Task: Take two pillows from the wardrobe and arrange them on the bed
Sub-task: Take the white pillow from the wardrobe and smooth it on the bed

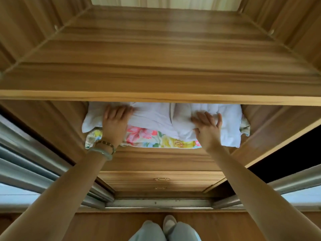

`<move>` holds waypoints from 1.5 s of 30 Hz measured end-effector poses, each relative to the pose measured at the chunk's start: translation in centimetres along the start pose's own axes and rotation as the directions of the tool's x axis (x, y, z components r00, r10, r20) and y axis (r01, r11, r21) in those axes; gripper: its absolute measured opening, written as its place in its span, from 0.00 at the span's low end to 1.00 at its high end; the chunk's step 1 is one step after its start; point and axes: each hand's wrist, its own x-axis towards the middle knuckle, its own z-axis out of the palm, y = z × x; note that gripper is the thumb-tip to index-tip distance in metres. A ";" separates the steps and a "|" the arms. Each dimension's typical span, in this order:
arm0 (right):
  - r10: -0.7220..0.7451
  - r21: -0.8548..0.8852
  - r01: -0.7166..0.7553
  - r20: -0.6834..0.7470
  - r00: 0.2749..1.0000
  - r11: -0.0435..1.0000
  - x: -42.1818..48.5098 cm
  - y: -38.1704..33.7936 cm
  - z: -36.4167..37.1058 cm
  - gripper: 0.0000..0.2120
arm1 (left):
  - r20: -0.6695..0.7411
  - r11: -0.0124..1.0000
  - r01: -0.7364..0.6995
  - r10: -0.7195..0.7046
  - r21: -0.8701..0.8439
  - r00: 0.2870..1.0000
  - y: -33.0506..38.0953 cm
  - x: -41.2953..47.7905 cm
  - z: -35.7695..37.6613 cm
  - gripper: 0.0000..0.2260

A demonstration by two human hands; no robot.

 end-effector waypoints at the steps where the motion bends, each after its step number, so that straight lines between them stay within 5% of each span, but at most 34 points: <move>1: 0.011 0.016 -0.010 -0.029 1.000 1.000 0.0 -0.1 -0.1 0.19 | -0.026 1.000 -0.021 0.021 0.002 0.999 -0.1 0.0 -0.1 0.20; 6: -0.025 0.049 0.034 -0.173 0.985 0.998 -1.0 -0.3 -1.1 0.18 | -0.006 0.998 -0.055 0.055 0.006 0.998 -0.1 -1.5 -1.3 0.12; 18: -0.021 0.153 0.068 -0.290 0.957 0.986 -7.7 -0.1 -9.3 0.21 | -0.007 0.996 -0.087 0.087 -0.010 0.996 0.9 -7.2 -8.9 0.13; 30: -0.067 0.143 0.121 -0.335 0.940 0.982 -20.3 -0.4 -11.5 0.16 | -0.137 0.960 -0.279 0.273 -0.031 0.952 2.6 -18.2 -15.3 0.15; 35: -0.131 0.146 0.159 -0.183 0.974 0.976 -23.7 0.0 -11.0 0.18 | -0.078 0.959 -0.284 0.281 -0.023 0.956 2.7 -22.2 -15.3 0.14; 40: -0.175 0.120 0.159 0.139 0.975 0.980 -23.6 0.1 -10.1 0.11 | 0.046 0.972 -0.234 0.235 -0.031 0.971 2.8 -23.8 -14.1 0.17; 45: -0.081 0.023 0.080 0.505 0.859 0.997 -21.9 -1.1 -8.9 0.10 | 0.249 0.987 -0.131 0.151 -0.094 0.957 4.4 -23.3 -12.6 0.19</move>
